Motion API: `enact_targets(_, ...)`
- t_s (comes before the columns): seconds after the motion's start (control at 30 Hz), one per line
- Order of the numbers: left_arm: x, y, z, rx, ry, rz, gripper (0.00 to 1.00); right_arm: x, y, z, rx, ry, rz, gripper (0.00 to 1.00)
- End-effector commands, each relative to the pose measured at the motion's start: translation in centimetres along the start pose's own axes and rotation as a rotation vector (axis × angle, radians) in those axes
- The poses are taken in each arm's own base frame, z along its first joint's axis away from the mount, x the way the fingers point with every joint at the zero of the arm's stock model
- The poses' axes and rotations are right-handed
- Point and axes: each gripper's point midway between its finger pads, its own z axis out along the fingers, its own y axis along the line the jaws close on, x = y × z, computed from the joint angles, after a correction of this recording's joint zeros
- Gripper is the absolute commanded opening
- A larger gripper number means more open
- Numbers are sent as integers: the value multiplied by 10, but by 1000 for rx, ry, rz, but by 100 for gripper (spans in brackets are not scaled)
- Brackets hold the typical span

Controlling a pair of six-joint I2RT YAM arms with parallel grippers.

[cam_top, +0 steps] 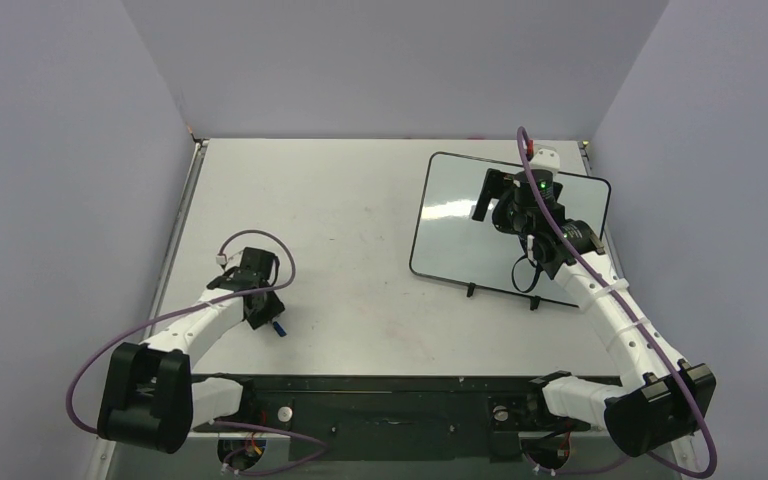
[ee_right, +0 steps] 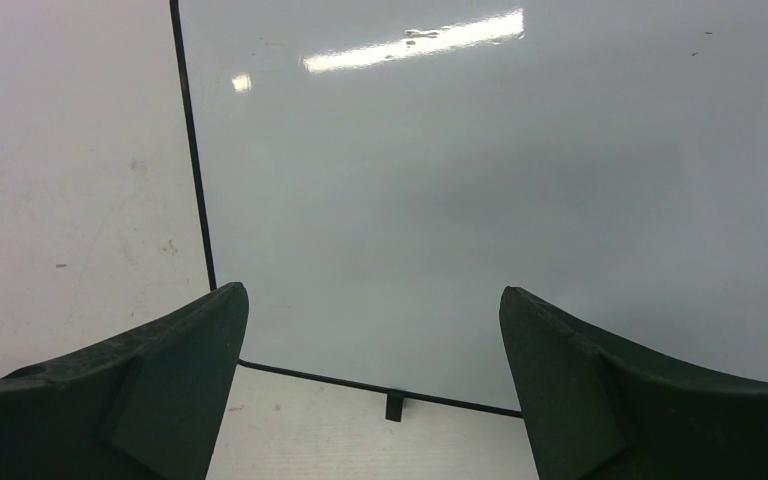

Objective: Write a sentence on the whiteboard
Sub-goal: Open the whiteboard marker at the center of the board.

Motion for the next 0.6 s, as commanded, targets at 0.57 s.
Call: enact_targets(0.57,-35,-108,-78,577,-222,210,0,11,81,-19,-442,129,-14,92)
